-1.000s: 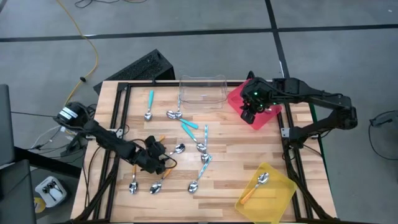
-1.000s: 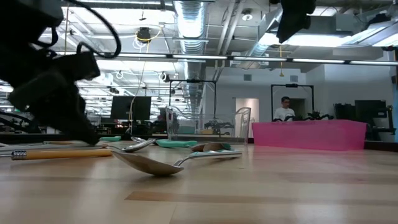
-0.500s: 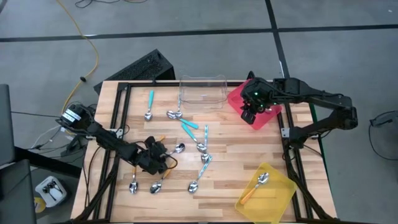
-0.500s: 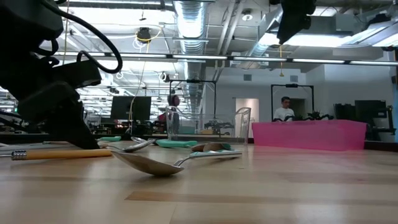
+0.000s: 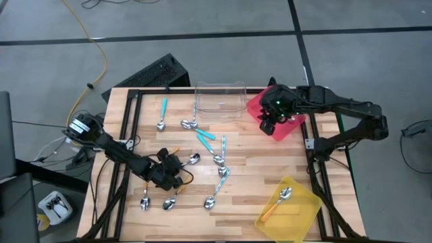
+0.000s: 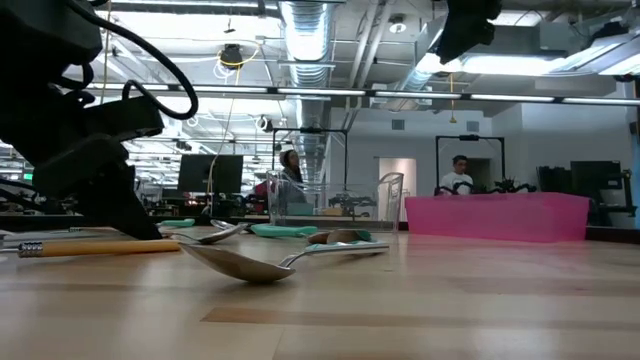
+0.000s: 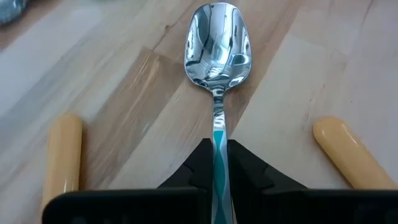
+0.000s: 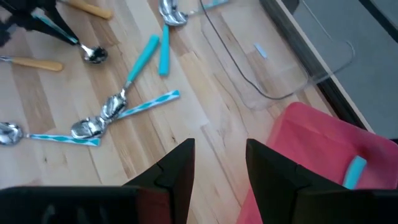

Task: Sort silverware by color (type)
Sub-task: Put the white-blue spoon into the transparent bin

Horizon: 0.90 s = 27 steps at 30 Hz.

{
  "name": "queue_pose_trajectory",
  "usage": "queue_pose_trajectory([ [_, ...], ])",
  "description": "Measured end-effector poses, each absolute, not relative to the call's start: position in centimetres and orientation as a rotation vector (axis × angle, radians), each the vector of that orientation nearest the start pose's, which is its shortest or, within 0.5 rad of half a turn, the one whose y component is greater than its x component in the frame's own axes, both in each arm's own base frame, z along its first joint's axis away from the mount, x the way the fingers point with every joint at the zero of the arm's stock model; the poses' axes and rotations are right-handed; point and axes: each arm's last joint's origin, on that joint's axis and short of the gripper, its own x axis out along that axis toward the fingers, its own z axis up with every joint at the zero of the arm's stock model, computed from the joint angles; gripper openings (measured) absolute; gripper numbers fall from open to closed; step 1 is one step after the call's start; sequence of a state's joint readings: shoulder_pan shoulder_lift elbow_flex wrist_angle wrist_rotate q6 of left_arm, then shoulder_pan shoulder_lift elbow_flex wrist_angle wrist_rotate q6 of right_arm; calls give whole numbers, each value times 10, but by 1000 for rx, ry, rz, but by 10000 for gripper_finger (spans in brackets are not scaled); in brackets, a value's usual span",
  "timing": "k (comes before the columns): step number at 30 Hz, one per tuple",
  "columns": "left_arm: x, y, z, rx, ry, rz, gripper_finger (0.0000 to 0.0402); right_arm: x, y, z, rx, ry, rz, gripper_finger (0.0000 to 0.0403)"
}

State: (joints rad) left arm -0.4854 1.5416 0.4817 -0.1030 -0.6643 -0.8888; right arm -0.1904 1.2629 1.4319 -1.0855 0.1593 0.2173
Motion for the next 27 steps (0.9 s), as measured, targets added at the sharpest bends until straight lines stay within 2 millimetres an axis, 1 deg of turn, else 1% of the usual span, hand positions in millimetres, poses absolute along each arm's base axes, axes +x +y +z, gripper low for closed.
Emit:
queue_pose_trajectory([
  [3, 209, -88, 105, -114, 746, 586, 11, 230, -42, 382, 206, 835, -409, 166],
  [6, 219, -90, 116, -69, 654, 623, 11, 236, -35, 385, 188, 774, -437, 166],
  [12, 232, -94, 134, 74, 569, 667, 11, 254, -15, 383, 118, 697, -465, 166],
  [14, 235, -96, 139, 131, 562, 672, 11, 264, -7, 375, 105, 659, -454, 166],
  [17, 241, -98, 148, 234, 543, 686, 10, 281, 3, 356, 94, 617, -436, 166],
  [20, 247, -99, 157, 353, 535, 706, 10, 296, 4, 338, 106, 606, -453, 166],
  [23, 255, -101, 170, 463, 539, 716, 10, 309, 3, 323, 112, 639, -467, 166],
  [27, 266, -100, 184, 566, 561, 717, 10, 328, 7, 310, 112, 620, -453, 166],
])
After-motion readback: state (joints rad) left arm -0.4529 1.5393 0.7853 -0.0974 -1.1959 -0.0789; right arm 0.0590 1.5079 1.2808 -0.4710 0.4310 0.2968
